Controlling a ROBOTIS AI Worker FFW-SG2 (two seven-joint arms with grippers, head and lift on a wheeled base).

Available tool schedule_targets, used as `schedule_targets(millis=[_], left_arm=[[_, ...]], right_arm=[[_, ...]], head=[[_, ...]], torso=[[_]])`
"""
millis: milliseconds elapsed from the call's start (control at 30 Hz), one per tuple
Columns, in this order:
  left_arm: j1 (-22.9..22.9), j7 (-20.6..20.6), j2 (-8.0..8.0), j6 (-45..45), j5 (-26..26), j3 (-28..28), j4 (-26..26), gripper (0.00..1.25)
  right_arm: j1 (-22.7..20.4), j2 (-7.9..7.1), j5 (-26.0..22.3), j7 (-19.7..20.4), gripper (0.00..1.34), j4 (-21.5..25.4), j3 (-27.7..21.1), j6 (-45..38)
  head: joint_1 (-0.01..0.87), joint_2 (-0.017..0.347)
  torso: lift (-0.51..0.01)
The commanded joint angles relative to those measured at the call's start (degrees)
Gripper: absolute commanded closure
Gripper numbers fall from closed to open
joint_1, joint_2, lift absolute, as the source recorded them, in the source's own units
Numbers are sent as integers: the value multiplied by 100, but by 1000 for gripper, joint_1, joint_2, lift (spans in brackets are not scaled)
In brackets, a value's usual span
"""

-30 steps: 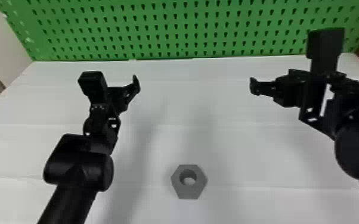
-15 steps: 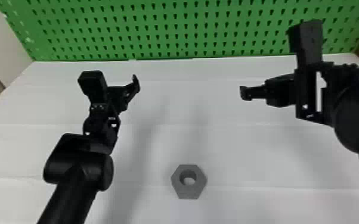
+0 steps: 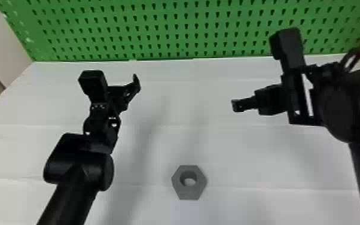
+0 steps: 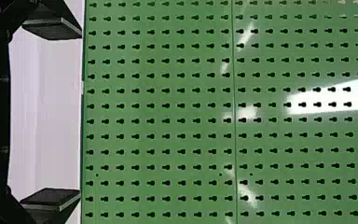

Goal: Pick up the hex nut

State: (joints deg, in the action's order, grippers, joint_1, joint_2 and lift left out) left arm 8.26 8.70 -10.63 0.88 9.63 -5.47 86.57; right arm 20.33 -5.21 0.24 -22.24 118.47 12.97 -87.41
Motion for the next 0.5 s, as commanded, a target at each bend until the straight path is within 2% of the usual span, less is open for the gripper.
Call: schedule_targets(millis=[0,467], left_arm=[[0,0,0,0,-14,10,0,90],[35,0,0,0,-41,19,-9,90]], right_arm=[[121,-7,-94,0,98,-166,197,-267],[393,-68,-516,0,99,-852,733,-267]], head=[[785,150],[785,150]], torso=[[-80],[-80]])
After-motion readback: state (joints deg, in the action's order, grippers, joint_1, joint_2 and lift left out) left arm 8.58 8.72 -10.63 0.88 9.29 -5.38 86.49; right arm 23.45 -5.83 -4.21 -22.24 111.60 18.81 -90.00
